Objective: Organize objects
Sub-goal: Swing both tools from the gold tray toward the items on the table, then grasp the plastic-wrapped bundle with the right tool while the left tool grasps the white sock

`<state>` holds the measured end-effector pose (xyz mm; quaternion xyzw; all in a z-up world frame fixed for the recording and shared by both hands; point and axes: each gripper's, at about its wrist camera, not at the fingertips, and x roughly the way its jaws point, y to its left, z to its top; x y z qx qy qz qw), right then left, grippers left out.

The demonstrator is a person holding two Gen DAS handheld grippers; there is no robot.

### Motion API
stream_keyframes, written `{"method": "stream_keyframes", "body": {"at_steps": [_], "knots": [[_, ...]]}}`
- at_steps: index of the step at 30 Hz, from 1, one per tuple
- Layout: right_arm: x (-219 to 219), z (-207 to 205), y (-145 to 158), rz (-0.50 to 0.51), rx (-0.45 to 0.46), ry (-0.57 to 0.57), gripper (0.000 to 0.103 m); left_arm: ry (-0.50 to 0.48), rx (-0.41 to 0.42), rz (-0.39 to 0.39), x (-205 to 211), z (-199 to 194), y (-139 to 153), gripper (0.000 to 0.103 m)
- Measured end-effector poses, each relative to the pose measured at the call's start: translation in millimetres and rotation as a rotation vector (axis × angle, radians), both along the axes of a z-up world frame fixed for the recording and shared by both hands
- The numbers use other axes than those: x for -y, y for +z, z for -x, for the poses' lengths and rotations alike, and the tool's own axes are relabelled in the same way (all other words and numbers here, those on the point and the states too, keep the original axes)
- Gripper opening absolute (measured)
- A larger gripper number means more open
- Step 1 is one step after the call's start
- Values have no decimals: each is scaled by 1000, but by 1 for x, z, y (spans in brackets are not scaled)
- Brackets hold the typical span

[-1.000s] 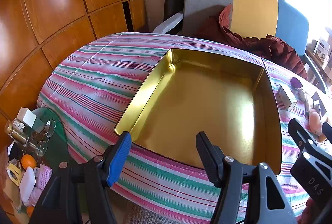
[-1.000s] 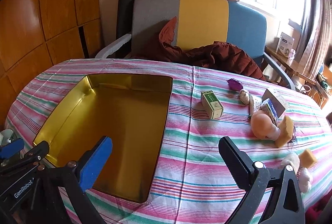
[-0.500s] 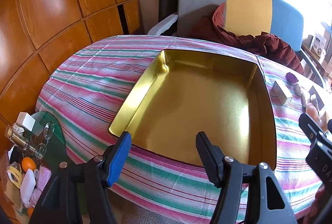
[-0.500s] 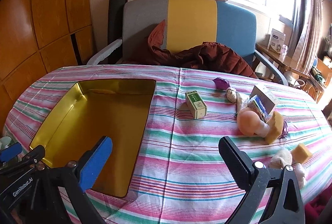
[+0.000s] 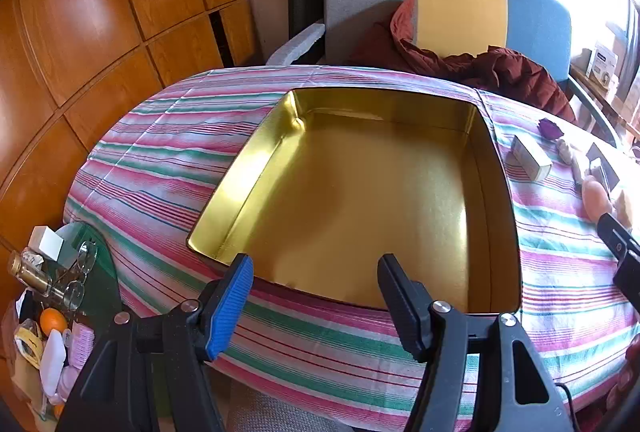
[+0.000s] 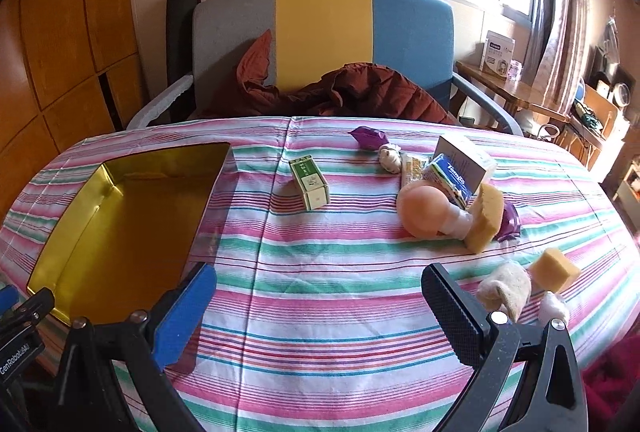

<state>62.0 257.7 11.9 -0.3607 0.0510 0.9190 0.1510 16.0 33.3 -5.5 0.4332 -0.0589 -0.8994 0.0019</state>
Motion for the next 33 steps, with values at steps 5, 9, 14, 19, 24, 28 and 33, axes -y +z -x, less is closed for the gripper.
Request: {"method": "stream_keyframes", "body": {"at_steps": [5, 9, 14, 19, 24, 28, 33], "knots": [[-29, -10, -2, 0, 5, -66, 103, -36, -7, 11, -14, -6, 2, 66], [-61, -21, -3, -15, 6, -120, 103, -86, 3, 2, -31, -11, 2, 66], [-116, -43, -1, -13, -11, -224, 103, -202, 19, -70, -54, -20, 1, 66], [-169, -58, -2, 1, 16, -281, 103, -344, 50, -198, -75, -29, -1, 66], [-212, -66, -7, 76, 91, -273, 103, -444, 77, -223, -101, -42, -3, 66], [-230, -68, -22, 112, 199, -236, 103, -506, 122, -219, -122, -47, -4, 66], [-248, -62, -47, 244, 314, -228, 98, -572, 149, -216, -146, -53, -8, 66]]}}
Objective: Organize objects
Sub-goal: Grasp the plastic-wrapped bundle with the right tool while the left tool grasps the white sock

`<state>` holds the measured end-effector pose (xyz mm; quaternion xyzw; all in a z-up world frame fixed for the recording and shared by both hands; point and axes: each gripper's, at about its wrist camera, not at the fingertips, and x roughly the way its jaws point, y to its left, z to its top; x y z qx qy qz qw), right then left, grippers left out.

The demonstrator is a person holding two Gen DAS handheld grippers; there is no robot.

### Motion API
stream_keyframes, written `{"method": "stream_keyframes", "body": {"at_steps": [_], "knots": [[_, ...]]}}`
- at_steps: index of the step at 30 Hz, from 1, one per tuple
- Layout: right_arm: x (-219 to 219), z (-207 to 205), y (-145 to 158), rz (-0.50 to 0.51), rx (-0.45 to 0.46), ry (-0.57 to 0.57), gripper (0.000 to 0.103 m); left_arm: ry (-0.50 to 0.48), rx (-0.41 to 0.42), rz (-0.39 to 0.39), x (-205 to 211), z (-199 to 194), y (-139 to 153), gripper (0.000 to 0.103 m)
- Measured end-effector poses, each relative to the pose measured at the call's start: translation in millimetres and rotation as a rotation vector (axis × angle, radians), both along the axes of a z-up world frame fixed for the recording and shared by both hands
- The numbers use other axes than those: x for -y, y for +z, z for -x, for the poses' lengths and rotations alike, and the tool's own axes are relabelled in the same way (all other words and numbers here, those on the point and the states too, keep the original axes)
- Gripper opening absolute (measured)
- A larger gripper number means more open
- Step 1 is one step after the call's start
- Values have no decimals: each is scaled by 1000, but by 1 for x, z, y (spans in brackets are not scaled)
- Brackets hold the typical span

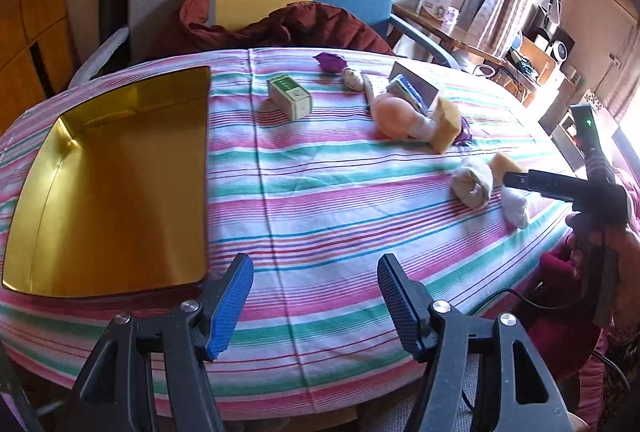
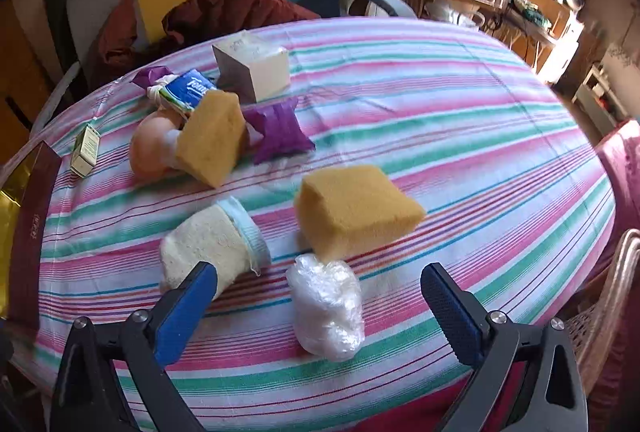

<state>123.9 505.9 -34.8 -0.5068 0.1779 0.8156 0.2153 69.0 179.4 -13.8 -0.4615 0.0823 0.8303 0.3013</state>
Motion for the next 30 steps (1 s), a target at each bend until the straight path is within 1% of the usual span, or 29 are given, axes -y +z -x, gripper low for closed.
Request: {"method": "stream_keyframes", "body": {"at_steps": [1, 3, 5, 6, 7, 8, 9, 11, 13, 16, 19, 21, 23, 24, 25, 28, 30], "knots": [[-3, 1, -5, 32, 22, -4, 96, -1, -5, 7, -3, -1, -1, 66], [-5, 2, -13, 59, 66, -12, 88, -12, -24, 24, -9, -3, -1, 66], [-5, 3, -19, 92, 81, -7, 76, -34, -17, 25, -14, -2, -1, 66], [-6, 2, -21, 114, 88, -3, 73, -41, -1, 9, -16, -2, -2, 66], [-6, 2, -24, 127, 98, 3, 63, -47, 18, -12, -17, 0, -2, 66], [-5, 3, -25, 136, 105, 10, 55, -56, 48, -42, -19, 2, -3, 66], [-3, 3, -26, 139, 106, 18, 52, -62, 66, -64, -20, 3, -4, 66], [1, 4, -26, 136, 97, 41, 42, -70, 96, -99, -24, 5, -4, 66], [6, 4, -26, 126, 88, 56, 40, -82, 103, -107, -32, 6, -4, 66], [6, 2, -23, 146, 37, 55, 40, -126, 71, -84, -50, 4, -3, 66], [1, -5, -17, 207, -53, 36, 40, -205, 40, -48, -76, 1, -4, 66], [-4, -10, -12, 208, -94, 8, 40, -263, 44, -54, -93, -2, -6, 66], [-10, -16, -8, 214, -134, -21, 37, -323, 47, -70, -109, -4, -10, 67], [-12, -18, -7, 218, -149, -37, 37, -341, 50, -63, -120, -4, -12, 67], [-20, -12, -6, 223, -161, -49, 37, -355, 55, -56, -130, -4, -16, 67], [-24, -7, -5, 215, -171, -55, 37, -392, 64, -40, -159, -3, -26, 68], [-22, -8, -6, 248, -173, -44, 38, -409, 59, -32, -172, -1, -31, 68]]}}
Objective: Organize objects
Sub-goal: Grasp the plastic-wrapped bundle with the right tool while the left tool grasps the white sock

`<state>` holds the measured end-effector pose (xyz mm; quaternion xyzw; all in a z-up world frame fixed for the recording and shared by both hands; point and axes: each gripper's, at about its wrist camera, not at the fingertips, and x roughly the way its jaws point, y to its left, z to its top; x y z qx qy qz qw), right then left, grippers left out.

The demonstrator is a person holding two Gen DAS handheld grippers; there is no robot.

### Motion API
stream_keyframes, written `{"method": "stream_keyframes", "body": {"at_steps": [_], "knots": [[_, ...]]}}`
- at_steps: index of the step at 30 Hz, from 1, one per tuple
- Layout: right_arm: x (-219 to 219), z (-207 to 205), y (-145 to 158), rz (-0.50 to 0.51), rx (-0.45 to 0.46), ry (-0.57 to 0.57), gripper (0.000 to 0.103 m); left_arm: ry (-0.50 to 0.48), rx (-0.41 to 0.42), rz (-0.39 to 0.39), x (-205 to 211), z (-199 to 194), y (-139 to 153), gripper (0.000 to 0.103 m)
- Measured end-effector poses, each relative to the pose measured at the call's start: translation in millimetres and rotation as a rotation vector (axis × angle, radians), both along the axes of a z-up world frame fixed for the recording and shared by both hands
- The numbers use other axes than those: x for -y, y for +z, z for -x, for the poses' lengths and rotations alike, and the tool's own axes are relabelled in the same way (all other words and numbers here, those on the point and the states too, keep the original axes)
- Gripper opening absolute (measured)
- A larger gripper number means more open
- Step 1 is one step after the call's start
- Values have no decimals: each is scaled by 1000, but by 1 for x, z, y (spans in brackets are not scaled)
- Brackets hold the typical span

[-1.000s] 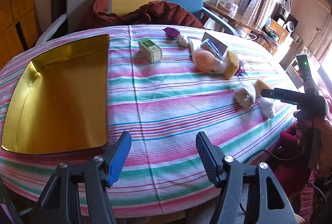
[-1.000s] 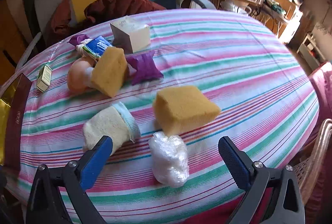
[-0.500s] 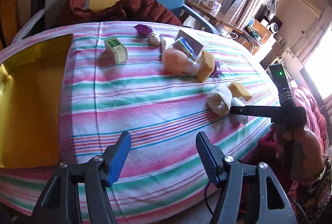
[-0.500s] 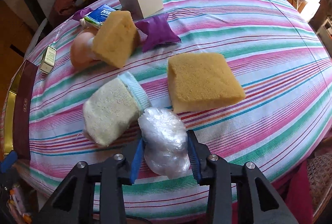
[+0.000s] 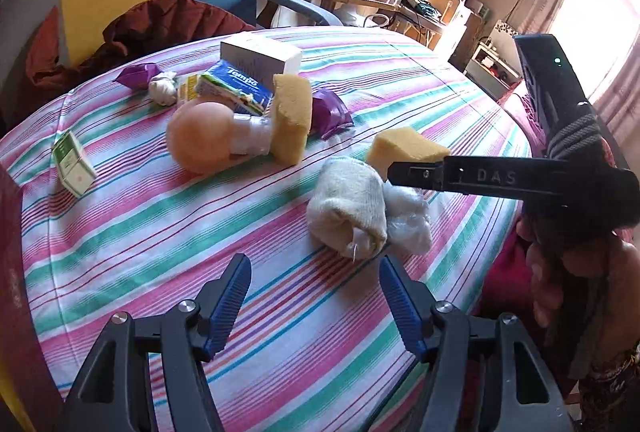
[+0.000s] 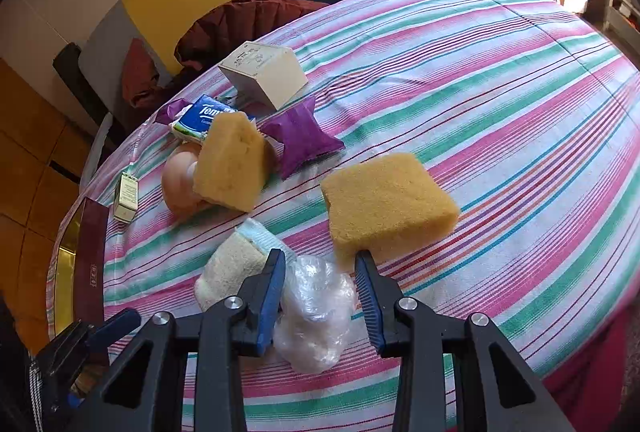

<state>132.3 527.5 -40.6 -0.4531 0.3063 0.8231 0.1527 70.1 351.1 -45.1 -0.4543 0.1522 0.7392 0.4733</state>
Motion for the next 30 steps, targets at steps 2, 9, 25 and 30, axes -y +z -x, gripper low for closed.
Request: {"method": "stream_keyframes", "body": {"at_steps": [2, 9, 25, 30], "knots": [[3, -2, 1, 8, 5, 16, 48, -21, -31, 0, -9, 2, -2, 69], [6, 3, -11, 17, 92, 51, 51, 31, 39, -42, 6, 25, -9, 69], [18, 9, -20, 31, 152, 141, 42, 77, 8, -92, 3, 29, -2, 69], [2, -8, 2, 12, -25, 28, 41, 27, 2, -67, -11, 22, -5, 69]]}}
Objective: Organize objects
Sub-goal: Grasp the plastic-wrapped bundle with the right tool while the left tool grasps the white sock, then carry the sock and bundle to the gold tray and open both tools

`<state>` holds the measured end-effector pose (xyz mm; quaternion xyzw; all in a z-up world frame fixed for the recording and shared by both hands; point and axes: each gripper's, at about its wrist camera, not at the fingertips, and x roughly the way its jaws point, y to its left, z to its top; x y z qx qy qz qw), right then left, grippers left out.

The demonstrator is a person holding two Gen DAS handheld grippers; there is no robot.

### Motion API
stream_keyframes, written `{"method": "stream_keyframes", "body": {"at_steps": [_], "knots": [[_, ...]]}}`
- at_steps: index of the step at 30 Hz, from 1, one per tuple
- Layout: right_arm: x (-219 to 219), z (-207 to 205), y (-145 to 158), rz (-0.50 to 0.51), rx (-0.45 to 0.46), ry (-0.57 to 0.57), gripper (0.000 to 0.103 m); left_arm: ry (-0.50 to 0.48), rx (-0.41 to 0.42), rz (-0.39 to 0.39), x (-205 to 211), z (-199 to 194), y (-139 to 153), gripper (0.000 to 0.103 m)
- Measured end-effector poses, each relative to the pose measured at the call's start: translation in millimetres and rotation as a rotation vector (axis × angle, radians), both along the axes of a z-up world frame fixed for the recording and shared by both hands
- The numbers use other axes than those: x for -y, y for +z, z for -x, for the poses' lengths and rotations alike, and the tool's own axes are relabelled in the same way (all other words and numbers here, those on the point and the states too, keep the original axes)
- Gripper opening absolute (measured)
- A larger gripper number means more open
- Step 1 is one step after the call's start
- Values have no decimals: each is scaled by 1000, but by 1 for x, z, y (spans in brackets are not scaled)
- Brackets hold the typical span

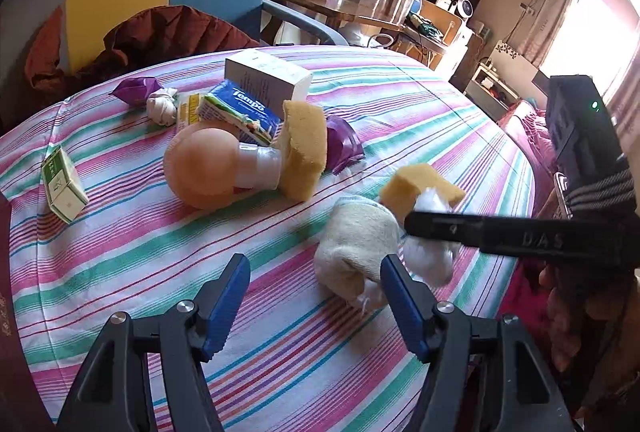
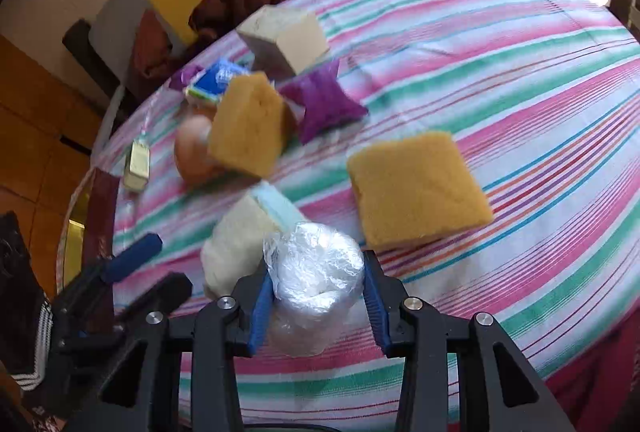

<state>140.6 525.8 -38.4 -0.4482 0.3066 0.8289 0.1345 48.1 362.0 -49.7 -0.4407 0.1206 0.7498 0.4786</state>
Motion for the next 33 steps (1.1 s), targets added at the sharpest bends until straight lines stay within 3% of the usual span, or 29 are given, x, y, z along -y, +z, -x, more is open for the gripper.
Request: {"method": "stream_keyframes", "body": {"at_steps": [7, 12, 15, 19, 33], "knots": [[-12, -6, 10, 12, -108, -88, 41, -119, -60, 82, -46, -21, -12, 69], [-13, -3, 9, 38, -138, -81, 41, -112, -77, 163, -66, -20, -36, 69], [-14, -2, 6, 62, -146, -73, 41, -114, -119, 129, -56, -21, -38, 57], [-11, 1, 3, 74, -143, -47, 41, -108, -181, 128, -39, -27, -38, 55], [16, 18, -10, 81, -103, 96, 41, 36, -128, 59, 72, -30, -31, 54]]}}
